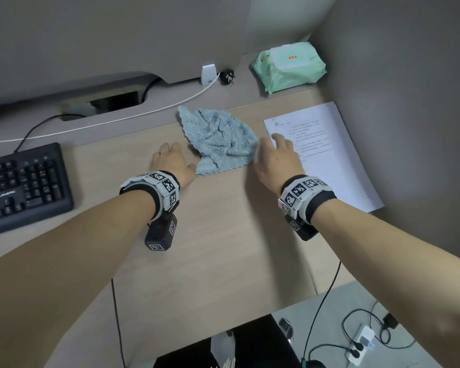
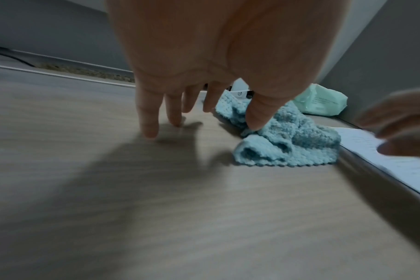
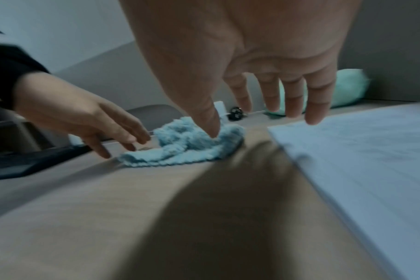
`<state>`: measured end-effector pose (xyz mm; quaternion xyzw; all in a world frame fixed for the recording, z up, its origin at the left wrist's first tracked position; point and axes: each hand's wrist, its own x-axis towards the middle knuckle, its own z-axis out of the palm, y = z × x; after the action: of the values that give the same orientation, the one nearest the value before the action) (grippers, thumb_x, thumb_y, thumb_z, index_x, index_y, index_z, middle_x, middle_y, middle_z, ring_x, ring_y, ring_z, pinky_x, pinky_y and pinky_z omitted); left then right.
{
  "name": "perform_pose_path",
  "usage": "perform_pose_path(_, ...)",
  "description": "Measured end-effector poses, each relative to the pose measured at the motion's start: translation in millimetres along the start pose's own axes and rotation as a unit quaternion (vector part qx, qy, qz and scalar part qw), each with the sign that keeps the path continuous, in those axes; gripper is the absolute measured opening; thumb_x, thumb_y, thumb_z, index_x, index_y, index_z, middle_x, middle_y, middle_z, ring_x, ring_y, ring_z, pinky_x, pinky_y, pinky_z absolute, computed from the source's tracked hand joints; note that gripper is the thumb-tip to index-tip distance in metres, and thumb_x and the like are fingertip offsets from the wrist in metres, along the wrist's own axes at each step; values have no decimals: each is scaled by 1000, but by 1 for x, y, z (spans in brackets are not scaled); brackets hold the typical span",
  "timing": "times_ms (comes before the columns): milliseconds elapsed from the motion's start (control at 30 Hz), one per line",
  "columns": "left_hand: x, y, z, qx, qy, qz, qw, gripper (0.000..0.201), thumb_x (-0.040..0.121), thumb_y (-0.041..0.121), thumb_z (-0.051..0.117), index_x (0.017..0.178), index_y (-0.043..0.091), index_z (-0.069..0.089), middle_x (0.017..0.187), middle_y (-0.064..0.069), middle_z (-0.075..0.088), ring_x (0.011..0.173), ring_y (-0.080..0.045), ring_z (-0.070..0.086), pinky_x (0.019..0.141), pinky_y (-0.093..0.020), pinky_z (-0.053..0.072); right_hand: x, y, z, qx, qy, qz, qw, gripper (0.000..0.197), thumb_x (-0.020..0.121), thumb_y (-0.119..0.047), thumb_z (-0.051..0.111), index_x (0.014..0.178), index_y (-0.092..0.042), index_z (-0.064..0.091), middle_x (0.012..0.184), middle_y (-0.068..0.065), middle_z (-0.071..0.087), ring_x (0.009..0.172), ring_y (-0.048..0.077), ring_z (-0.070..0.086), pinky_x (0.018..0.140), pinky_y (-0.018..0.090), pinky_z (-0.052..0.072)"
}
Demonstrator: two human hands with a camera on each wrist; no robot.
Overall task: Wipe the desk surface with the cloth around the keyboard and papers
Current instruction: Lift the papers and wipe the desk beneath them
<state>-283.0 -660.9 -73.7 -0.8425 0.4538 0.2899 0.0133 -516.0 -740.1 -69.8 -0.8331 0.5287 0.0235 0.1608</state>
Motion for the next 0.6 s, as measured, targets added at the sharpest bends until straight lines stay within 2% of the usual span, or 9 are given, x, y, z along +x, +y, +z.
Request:
perform_pose_path(100,3,-18,-8,25,12,-16,999,58,90,35,55,140,11,38,147,-14,33,131,-37,35,103,-45,38,12,-42,4,-15,-51,-96,994,64,87,-42,64,142,-26,35,151,15,30,131,43,36,97,53,48)
perform_pose_path(200,9,-43,-16,41,8,-42,998,62,90,34,54,145,19,31,153,-14,24,137,-39,27,105,-49,36,34,-75,15,-12,-105,-95,990,79,84,-56,62,148,-37,20,162,5,6,141,50,14,105,61,39)
perform_pose_path(267,15,-60,-19,50,7,-67,996,65,90,35,54,148,25,25,155,-12,19,139,-40,22,106,-51,34,48,-93,22,-5,-146,-61,987,83,84,-60,61,150,-40,15,163,-1,-4,143,52,1,106,66,35)
perform_pose_path(333,19,-75,-21,51,-7,-94,994,67,90,37,53,149,29,21,156,-10,14,140,-41,18,107,-53,33,55,-108,32,-23,-173,-47,984,78,83,-55,63,147,-38,22,163,-4,-2,143,54,-5,103,73,32)
perform_pose_path(400,24,-88,-18,51,-26,-105,993,69,90,41,52,150,34,18,158,-8,10,141,-44,15,108,-53,33,58,-111,40,-74,-170,-86,979,66,84,-48,64,140,-34,34,162,-2,5,142,55,-5,102,75,29)
perform_pose_path(500,25,-94,-16,69,-19,-85,994,72,88,55,43,151,35,15,160,-8,8,141,-44,15,113,-50,27,79,-79,35,-79,-164,-159,971,52,90,-42,60,138,-30,43,164,-2,4,146,51,-3,109,73,22)
perform_pose_path(600,23,-92,-16,68,-7,-95,993,72,90,57,41,154,33,15,162,-6,6,143,-41,12,115,-44,20,118,-65,23,-58,-135,-148,978,48,90,-38,61,134,-23,50,165,0,-4,147,49,1,111,68,25)
